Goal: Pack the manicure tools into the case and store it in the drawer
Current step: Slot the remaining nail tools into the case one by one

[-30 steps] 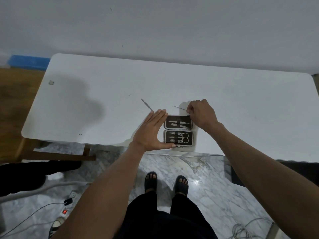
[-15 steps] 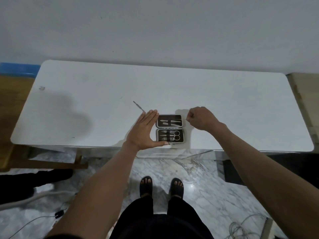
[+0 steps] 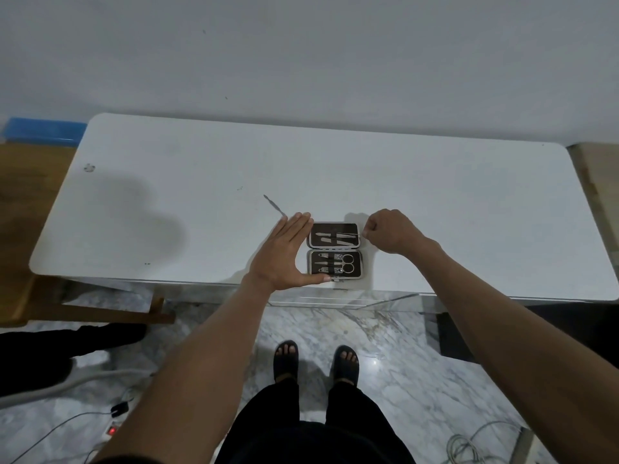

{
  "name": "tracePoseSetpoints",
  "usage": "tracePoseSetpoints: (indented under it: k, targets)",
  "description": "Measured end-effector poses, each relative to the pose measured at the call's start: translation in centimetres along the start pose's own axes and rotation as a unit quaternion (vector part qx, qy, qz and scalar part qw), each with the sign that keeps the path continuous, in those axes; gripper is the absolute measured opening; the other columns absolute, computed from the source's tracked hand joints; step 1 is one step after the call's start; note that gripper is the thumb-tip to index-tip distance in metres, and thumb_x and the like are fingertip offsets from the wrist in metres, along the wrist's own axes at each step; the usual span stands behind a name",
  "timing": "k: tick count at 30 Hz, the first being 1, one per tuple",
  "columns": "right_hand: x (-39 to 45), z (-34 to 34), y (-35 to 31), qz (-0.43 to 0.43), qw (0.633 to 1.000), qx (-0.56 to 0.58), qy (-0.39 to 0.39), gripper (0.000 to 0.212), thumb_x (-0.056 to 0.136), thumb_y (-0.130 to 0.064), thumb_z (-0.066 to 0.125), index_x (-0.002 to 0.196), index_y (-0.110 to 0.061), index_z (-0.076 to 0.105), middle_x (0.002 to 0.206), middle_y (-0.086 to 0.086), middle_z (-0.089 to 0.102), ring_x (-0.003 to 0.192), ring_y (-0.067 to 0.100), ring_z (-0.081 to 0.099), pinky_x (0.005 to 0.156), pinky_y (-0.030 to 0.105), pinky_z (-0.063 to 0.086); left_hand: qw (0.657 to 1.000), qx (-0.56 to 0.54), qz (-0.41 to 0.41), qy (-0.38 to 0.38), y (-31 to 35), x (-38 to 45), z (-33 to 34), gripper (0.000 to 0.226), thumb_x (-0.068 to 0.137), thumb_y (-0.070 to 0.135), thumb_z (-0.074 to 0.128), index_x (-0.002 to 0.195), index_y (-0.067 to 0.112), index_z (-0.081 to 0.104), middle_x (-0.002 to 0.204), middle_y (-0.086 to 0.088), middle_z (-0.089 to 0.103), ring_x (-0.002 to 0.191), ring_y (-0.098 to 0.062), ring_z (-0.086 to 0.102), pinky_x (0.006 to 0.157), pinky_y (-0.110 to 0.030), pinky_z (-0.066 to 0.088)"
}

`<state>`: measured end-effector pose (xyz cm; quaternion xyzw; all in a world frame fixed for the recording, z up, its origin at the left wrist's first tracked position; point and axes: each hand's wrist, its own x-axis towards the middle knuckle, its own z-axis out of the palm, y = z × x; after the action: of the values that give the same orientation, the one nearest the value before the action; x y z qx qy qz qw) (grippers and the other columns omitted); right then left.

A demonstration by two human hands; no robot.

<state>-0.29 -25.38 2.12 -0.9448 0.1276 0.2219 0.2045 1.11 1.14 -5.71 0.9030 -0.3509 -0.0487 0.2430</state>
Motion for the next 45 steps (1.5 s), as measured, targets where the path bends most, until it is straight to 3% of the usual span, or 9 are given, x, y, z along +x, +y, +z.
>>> tracePoseSetpoints:
  k: [18, 29, 37, 45]
  targets:
    - [0.6, 0.0, -1.4, -0.002, 1.000, 0.011, 0.000, 0.018, 0.086, -0.020, 0.058, 0.080, -0.009, 0.072, 0.082, 0.008, 0.073, 0.080, 0.025, 0.065, 0.069, 0.032, 0.052, 1.000, -0.001, -0.001, 0.000, 0.0, 0.0, 0.0, 0.130, 0.074, 0.093, 0.059, 0.164, 0.004, 0.030, 0.173, -0.008, 0.026, 0.163, -0.017, 0.016, 0.133, -0.046, 0.013]
    - [0.6, 1.8, -2.3, 0.001, 0.998, 0.008, 0.062, 0.017, 0.084, -0.021, 0.054, 0.080, -0.014, 0.068, 0.082, 0.005, 0.070, 0.083, 0.026, 0.064, 0.070, 0.037, 0.055, 1.000, -0.002, 0.001, 0.002, 0.0, 0.0, 0.1, 0.132, 0.074, 0.098, 0.050, 0.164, 0.003, 0.031, 0.173, -0.008, 0.027, 0.163, -0.018, 0.017, 0.133, -0.047, 0.015]
    - [0.2, 2.1, -2.6, -0.078, 0.989, -0.057, 0.115, 0.015, 0.088, -0.018, 0.058, 0.094, -0.017, 0.073, 0.094, 0.003, 0.067, 0.103, 0.024, 0.052, 0.066, 0.034, 0.047, 1.000, -0.004, -0.003, -0.003, -0.1, 0.0, 0.0, 0.131, 0.073, 0.094, 0.058, 0.164, 0.003, 0.031, 0.173, -0.008, 0.026, 0.163, -0.017, 0.016, 0.133, -0.048, 0.015]
    - [-0.2, 1.8, -2.9, -0.149, 0.975, -0.127, 0.107, 0.016, 0.090, -0.015, 0.055, 0.098, -0.012, 0.068, 0.095, 0.007, 0.062, 0.102, 0.025, 0.048, 0.062, 0.032, 0.036, 1.000, -0.006, -0.004, -0.004, 0.0, 0.0, 0.0, 0.129, 0.074, 0.091, 0.061, 0.163, 0.003, 0.031, 0.173, -0.009, 0.027, 0.163, -0.018, 0.017, 0.133, -0.047, 0.014]
